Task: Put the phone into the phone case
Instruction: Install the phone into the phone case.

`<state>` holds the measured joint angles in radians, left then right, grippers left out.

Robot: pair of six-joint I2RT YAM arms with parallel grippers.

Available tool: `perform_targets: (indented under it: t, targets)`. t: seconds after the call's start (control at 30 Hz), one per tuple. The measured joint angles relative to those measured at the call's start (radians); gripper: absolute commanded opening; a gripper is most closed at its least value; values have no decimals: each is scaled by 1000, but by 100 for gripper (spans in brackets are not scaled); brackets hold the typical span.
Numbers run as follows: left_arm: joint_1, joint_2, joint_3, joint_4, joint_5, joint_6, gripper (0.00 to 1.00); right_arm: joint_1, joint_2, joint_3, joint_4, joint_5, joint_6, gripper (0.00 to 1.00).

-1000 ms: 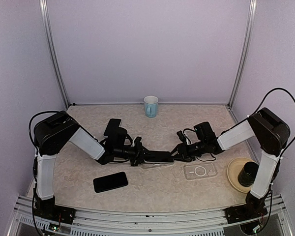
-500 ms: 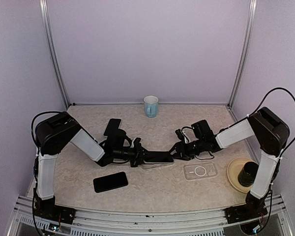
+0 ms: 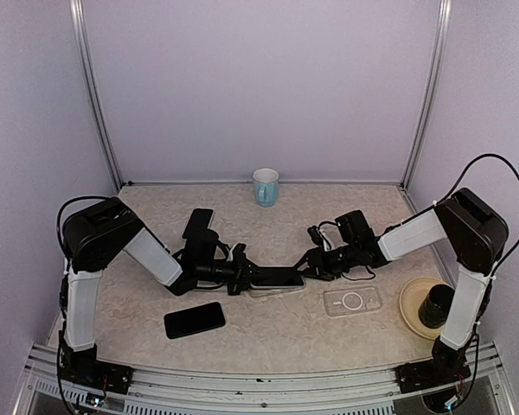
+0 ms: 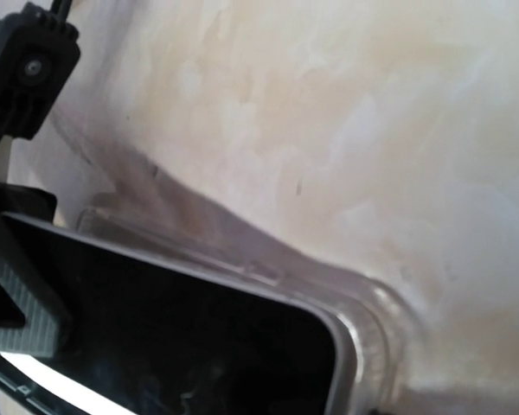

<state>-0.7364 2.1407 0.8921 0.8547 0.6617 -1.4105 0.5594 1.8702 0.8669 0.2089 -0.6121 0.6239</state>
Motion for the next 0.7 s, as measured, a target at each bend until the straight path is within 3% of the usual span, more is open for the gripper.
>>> perform_targets:
  t: [0.7]
  targets:
    - [11,47,18,51,41,-7,0,1,14,0,32,-15,15,51]
